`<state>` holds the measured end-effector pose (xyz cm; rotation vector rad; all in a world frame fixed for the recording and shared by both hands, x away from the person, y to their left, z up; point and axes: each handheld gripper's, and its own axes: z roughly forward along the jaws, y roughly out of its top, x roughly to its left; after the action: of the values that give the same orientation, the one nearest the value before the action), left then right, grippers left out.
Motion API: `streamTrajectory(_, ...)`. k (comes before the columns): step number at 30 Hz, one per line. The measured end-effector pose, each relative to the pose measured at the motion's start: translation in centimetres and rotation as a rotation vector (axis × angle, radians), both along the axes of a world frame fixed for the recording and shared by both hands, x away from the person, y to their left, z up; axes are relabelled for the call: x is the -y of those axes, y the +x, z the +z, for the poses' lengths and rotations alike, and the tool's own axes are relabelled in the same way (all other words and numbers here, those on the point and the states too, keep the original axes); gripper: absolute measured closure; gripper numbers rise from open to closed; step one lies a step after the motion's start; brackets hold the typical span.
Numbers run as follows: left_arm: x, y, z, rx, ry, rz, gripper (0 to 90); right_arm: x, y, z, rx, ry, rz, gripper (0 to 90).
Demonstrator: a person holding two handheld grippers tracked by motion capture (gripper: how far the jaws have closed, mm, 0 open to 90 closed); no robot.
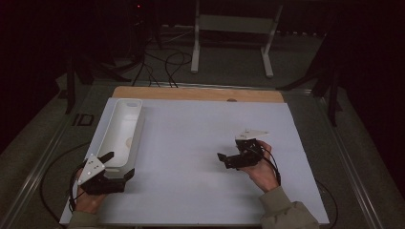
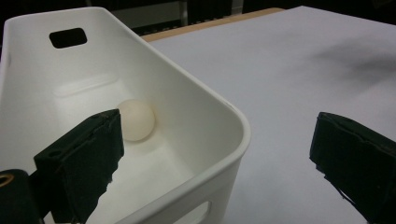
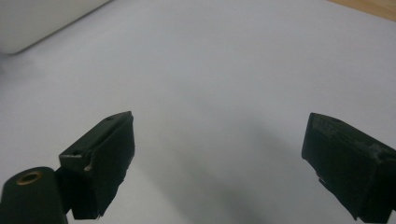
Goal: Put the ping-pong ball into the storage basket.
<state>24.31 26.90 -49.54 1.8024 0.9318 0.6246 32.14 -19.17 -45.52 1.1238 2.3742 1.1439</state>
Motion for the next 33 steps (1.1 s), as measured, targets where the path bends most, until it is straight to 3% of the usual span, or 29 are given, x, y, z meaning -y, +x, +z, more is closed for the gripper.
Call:
streamTrajectory(11, 0.0, 0.0, 0.0, 0.000, -0.001, 0.003, 3.8, 3.6, -1.9, -1.7, 0.032, 0.034, -0.043, 9.0)
streamTrajectory(16, 0.0, 0.0, 0.0, 0.000, -0.001, 0.003, 3.7, 6.0, -3.0, -2.8, 0.059, 0.045, -0.090, 9.0)
streamTrajectory(26, 0.0, 0.0, 0.0, 0.001, -0.003, 0.005, 3.3, 8.6, -5.2, -3.2, 0.198, 0.120, -0.121, 9.0)
streamTrajectory(33, 0.0, 0.0, 0.0, 0.004, -0.005, 0.005, 3.1, 9.0, -6.3, -3.5, 0.279, 0.132, -0.145, 9.1)
